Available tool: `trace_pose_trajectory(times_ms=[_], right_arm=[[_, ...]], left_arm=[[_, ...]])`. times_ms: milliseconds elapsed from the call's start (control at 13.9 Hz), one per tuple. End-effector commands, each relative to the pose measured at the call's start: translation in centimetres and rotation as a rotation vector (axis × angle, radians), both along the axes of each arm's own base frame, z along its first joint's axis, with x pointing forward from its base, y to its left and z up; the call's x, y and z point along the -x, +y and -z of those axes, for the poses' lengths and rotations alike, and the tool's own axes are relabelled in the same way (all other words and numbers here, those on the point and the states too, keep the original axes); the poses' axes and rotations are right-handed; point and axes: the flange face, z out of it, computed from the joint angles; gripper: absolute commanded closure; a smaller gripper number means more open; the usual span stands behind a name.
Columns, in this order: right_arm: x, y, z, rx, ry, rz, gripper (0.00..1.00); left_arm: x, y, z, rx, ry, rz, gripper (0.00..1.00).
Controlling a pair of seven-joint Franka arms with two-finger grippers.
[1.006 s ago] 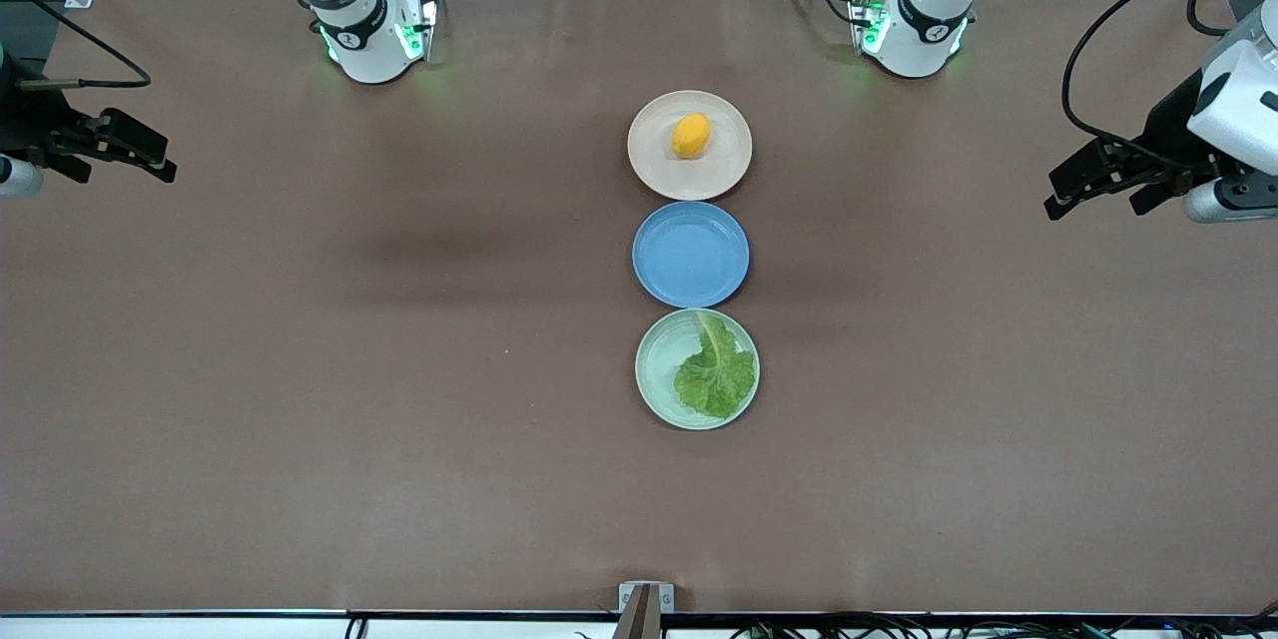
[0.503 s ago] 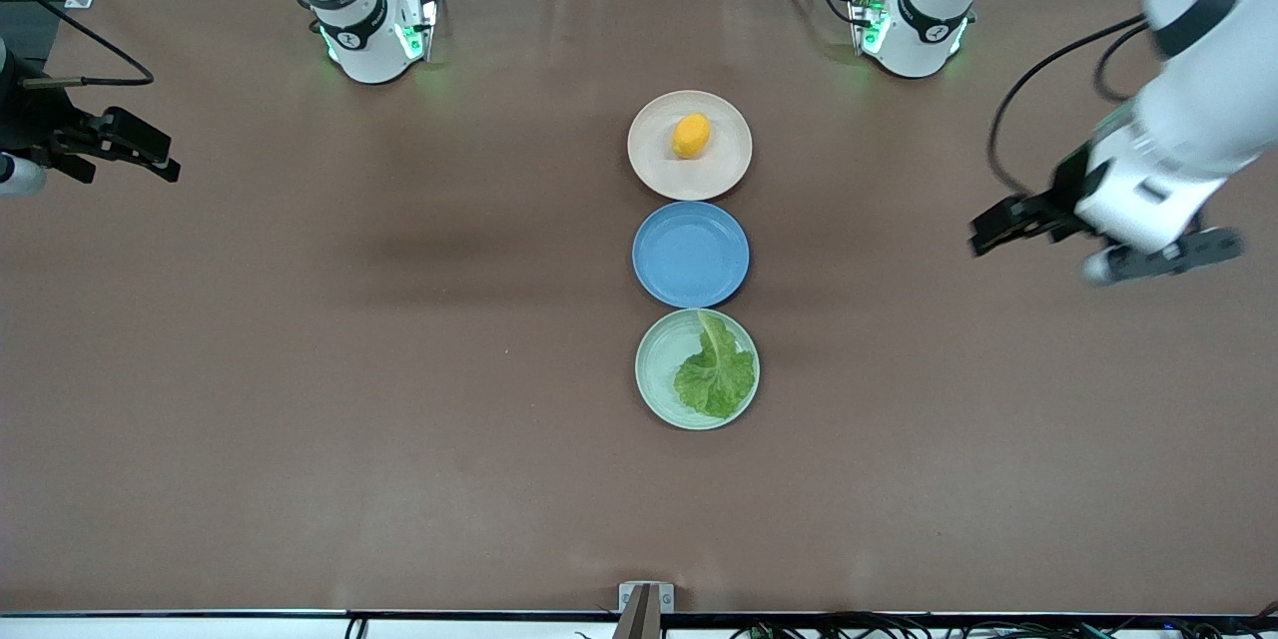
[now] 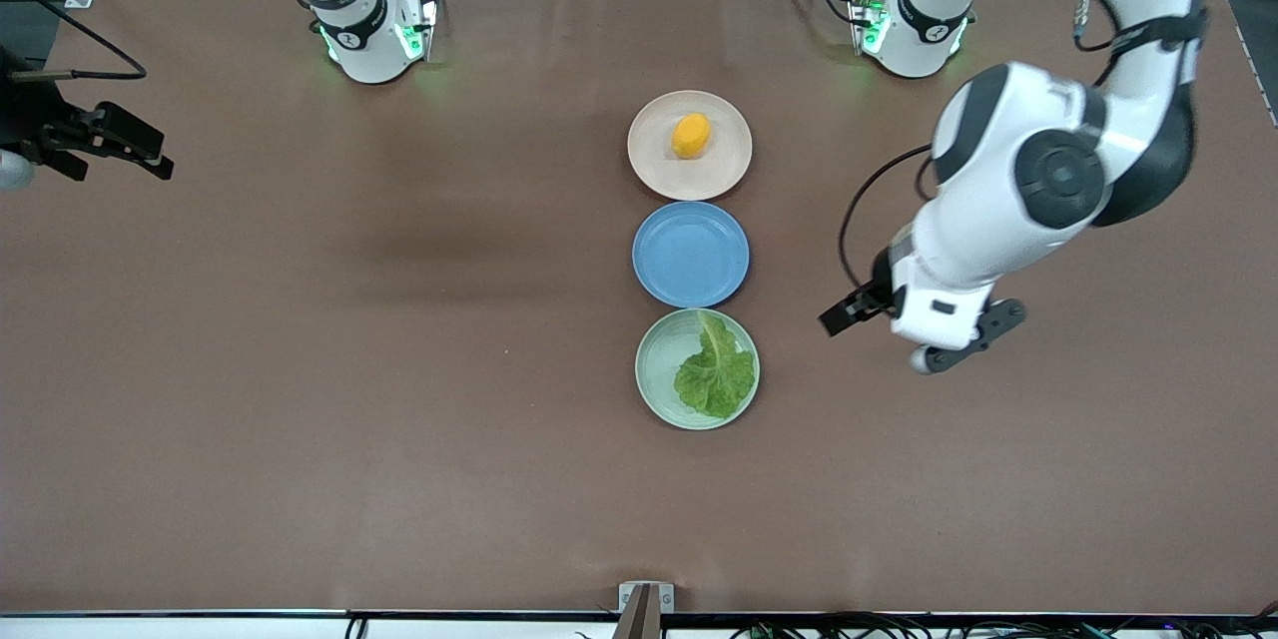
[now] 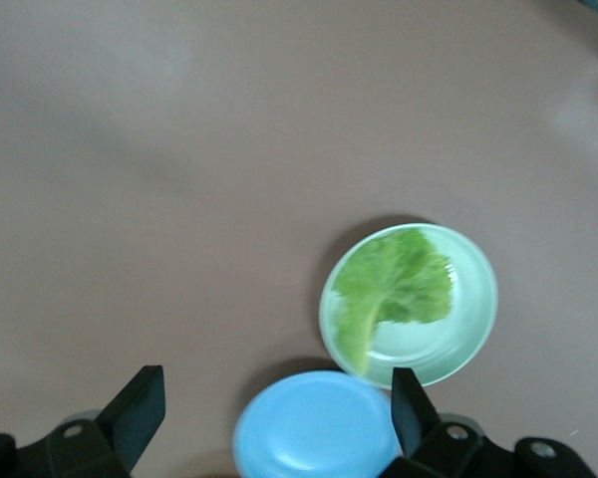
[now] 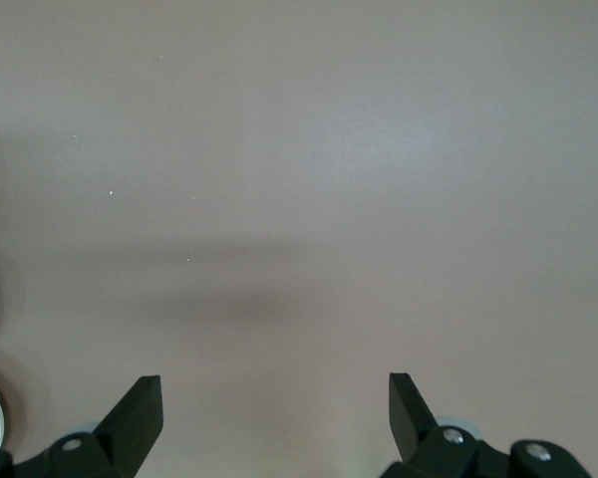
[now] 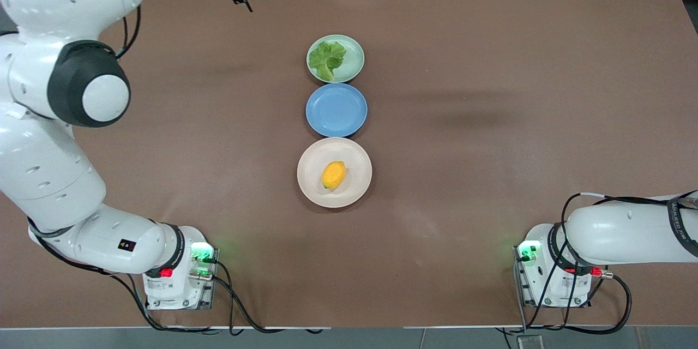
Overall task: Pick lemon and lettuce from plates
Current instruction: 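Reach the left gripper down to the lettuce on the green plate, then grasp the lettuce with the left gripper while the right gripper reaches the lemon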
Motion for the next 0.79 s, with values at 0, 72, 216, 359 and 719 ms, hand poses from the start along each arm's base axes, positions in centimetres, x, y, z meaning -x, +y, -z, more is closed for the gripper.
trace_pose_trajectory(times_ms=[0,72,216,359,719], right_arm=[[-1.7,0.0,2.6,-0.014,0.05,0.004,0.0],[-1.7,0.2,2.5,-0.014,0.047,-0.005,0.0],[-3.6,1.7,5.7,-0.005,0.088,-0.035,0.0],[-4.0,4.6,7.2,-0.005,0.12,-0.06,0.0],[-1.0,16.7,8.8,-0.017,0.154,0.179,0.0]], left_arm=[[-0.4,-4.3,2.7,0.026,-0.012,-0.155,0.0],[-0.2,-5.9,4.4,0.028,-0.004,-0.231,0.0],[-0.1,-8.2,7.4,0.046,0.003,-0.371,0.0],[-0.6,-10.7,11.0,0.088,-0.024,-0.443,0.0],[-1.5,-13.7,16.2,0.187,-0.055,-0.661,0.0]])
